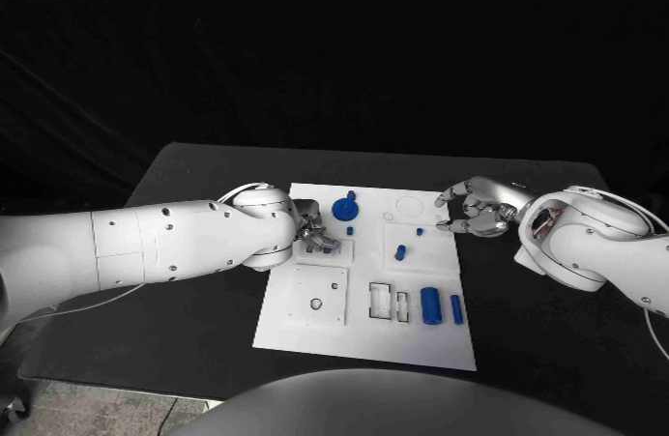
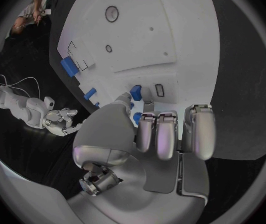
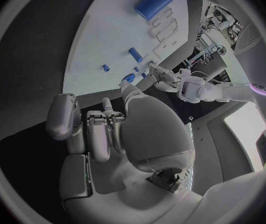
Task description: Assemble the parts on the task board
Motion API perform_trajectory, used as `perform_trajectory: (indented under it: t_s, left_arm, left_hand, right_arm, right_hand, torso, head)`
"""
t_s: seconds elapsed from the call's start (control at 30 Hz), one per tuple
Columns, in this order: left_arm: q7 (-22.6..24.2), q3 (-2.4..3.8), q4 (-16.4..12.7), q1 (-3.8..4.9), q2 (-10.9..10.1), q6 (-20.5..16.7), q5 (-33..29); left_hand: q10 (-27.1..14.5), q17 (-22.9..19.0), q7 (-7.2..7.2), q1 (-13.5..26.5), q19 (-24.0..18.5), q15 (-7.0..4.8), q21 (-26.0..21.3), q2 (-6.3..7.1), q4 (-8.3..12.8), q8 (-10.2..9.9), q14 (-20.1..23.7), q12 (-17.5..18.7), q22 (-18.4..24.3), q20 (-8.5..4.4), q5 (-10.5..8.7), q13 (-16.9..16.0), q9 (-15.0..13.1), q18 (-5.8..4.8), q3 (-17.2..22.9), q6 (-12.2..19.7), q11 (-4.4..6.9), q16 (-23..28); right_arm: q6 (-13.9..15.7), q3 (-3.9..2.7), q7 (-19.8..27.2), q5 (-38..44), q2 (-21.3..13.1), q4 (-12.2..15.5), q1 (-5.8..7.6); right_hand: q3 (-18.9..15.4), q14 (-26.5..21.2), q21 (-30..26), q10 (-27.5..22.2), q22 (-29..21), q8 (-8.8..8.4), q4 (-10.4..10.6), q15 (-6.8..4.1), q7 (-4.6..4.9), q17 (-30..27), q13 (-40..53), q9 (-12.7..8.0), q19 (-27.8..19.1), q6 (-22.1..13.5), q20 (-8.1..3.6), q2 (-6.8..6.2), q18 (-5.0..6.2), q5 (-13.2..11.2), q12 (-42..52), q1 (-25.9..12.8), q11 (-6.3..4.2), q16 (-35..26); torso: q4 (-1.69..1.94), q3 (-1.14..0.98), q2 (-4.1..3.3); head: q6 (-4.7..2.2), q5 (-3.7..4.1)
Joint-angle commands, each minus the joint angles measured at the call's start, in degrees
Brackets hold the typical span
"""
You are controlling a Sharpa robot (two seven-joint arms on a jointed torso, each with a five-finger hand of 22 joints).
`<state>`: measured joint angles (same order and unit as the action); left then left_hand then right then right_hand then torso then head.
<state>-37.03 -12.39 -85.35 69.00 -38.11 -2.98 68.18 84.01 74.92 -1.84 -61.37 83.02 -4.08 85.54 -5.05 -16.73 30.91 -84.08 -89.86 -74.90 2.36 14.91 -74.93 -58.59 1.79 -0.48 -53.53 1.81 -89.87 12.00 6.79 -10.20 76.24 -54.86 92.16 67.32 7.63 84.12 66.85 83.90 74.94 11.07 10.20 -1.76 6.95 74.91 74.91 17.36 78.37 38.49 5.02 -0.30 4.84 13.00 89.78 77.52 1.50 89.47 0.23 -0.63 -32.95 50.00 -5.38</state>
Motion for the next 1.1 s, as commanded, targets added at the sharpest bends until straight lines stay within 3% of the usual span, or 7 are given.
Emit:
perform_trajectory:
  t_s: [0.03, 0.17, 0.6, 0.73, 0.83, 0.9, 1.1]
  left_arm:
    - [0.0, 0.02, 0.0, -0.05, 0.1, 0.1, 0.0]
    - [0.0, 0.02, 0.2, -0.07, -0.1, 0.4, 0.0]
    - [0.0, 0.05, -0.3, -0.08, -0.7, -0.6, 0.2]
    - [0.2, 0.52, -1.6, 0.06, -1.8, -1.8, 0.2]
    - [0.6, 1.24, -3.0, 0.82, -3.0, -3.5, 0.5]
    - [0.8, 1.77, -3.8, 1.95, -3.9, -4.3, 0.9]
    - [0.8, 2.29, -3.9, 4.92, -5.4, -2.8, 1.3]
  left_hand:
    - [6.0, 15.1, -0.15, 1.1, -0.1, 0.41, -0.3, -0.13, 0.0, -0.4, -5.9, -0.1, -8.7, 0.46, -1.36, -15.1, -0.2, 0.37, -0.6, -0.2, -0.39, -0.1]
    - [6.0, 15.1, -0.16, 1.8, -0.1, 0.44, -0.3, -0.14, 0.0, -0.5, -5.9, -0.1, -8.7, 0.50, -2.21, -15.1, -0.4, 0.37, -1.1, -0.4, -0.41, -0.1]
    - [6.0, 15.1, 0.08, 4.1, 0.6, 0.34, 0.0, -0.39, 0.0, -0.2, -5.9, -0.1, -9.3, 0.47, -4.86, -15.1, -1.6, 0.22, -2.8, -1.7, -0.25, -0.1]
    - [6.0, 15.1, 0.27, 4.4, 1.0, 0.20, 0.2, -0.29, 0.0, 0.1, -5.9, -0.1, -9.7, 0.37, -5.46, -15.1, -2.0, 0.12, -3.4, -2.3, -0.09, -0.1]
    - [6.0, 15.1, 0.61, 3.5, 1.5, -0.04, 0.6, 0.02, 0.2, 0.6, -5.9, -0.1, -10.2, 0.18, -5.40, -15.1, -2.7, -0.03, -3.6, -3.0, 0.20, -0.1]
    - [6.0, 15.1, 0.85, 2.7, 1.8, -0.24, 0.8, 0.29, 0.2, 1.0, -5.9, -0.1, -10.4, 0.00, -5.25, -15.1, -3.2, -0.10, -3.7, -3.3, 0.42, -0.1]
    - [6.0, 15.1, 1.02, 2.0, 1.9, -0.40, 0.8, 0.41, 0.3, 1.2, -5.9, -0.1, -10.4, -0.16, -5.14, -15.1, -3.6, -0.11, -3.8, -3.5, 0.59, -0.1]
  right_arm:
    - [-1.1, 0.00, -0.5, 0.1, 0.0, -0.1, -0.08]
    - [-1.2, 0.00, -0.5, 0.1, 0.0, -0.1, -0.12]
    - [-0.4, 0.00, -0.2, 0.1, 0.1, -0.2, -0.24]
    - [0.7, 0.00, 0.2, 0.2, 0.0, -0.2, -0.25]
    - [1.3, 0.00, 0.5, 0.2, -0.1, -0.2, -0.26]
    - [1.2, 0.00, 0.5, 0.2, -0.2, -0.3, -0.26]
    - [0.7, 0.00, 0.3, 0.2, -0.3, -0.1, -0.26]
  right_hand:
    - [0.0, 5.4, -0.3, 6.1, 8.0, -0.25, -0.4, 0.40, 0.08, 14.6, 15.1, -0.1, -0.3, 0.4, -0.07, 0.12, 0.41, 0.4, 0.2, 0.7, 0.44, -0.4]
    - [0.2, 5.3, -0.5, 6.1, 8.0, -0.31, -0.9, 0.38, 0.08, 14.5, 15.1, -0.3, -0.4, 0.4, -0.08, 0.08, 0.43, 1.5, 0.2, 0.9, 0.42, -0.5]
    - [0.3, 5.3, -0.6, 6.1, 8.0, -0.32, -0.9, 0.38, 0.08, 14.5, 15.1, -0.4, -0.4, 0.4, -0.09, 0.07, 0.45, 1.7, 0.2, 0.9, 0.41, -0.5]
    - [0.2, 5.3, -0.6, 6.1, 8.0, -0.32, -0.9, 0.38, 0.09, 14.5, 15.1, -0.4, -0.4, 0.5, -0.09, 0.01, 0.44, 1.8, 0.2, 0.8, 0.42, -0.5]
    - [0.2, 5.4, -0.6, 6.1, 8.0, -0.32, -0.8, 0.38, 0.09, 14.5, 15.1, -0.5, -0.4, 0.5, -0.09, -0.01, 0.44, 1.8, 0.2, 0.7, 0.42, -0.5]
    - [0.2, 5.4, -0.6, 6.1, 8.0, -0.32, -0.8, 0.38, 0.09, 14.5, 15.1, -0.5, -0.4, 0.5, -0.09, -0.01, 0.44, 1.8, 0.2, 0.7, 0.42, -0.5]
    - [0.2, 5.3, -0.6, 6.1, 8.0, -0.32, -0.8, 0.38, 0.08, 14.5, 15.1, -0.5, -0.3, 0.5, -0.09, -0.03, 0.44, 1.8, 0.2, 0.6, 0.42, -0.5]
  torso:
    - [0.02, 0.00, -0.01]
    - [0.00, 0.02, 0.00]
    - [0.01, 0.03, -0.03]
    - [-0.06, 0.00, -0.05]
    - [-0.04, -0.03, -0.04]
    - [0.02, -0.05, -0.02]
    - [0.01, -0.06, -0.06]
  head:
    - [0.00, -0.05]
    - [0.00, -0.02]
    - [0.00, -0.25]
    - [0.00, -0.26]
    - [0.00, -0.29]
    - [0.00, -0.22]
    - [0.00, 0.08]
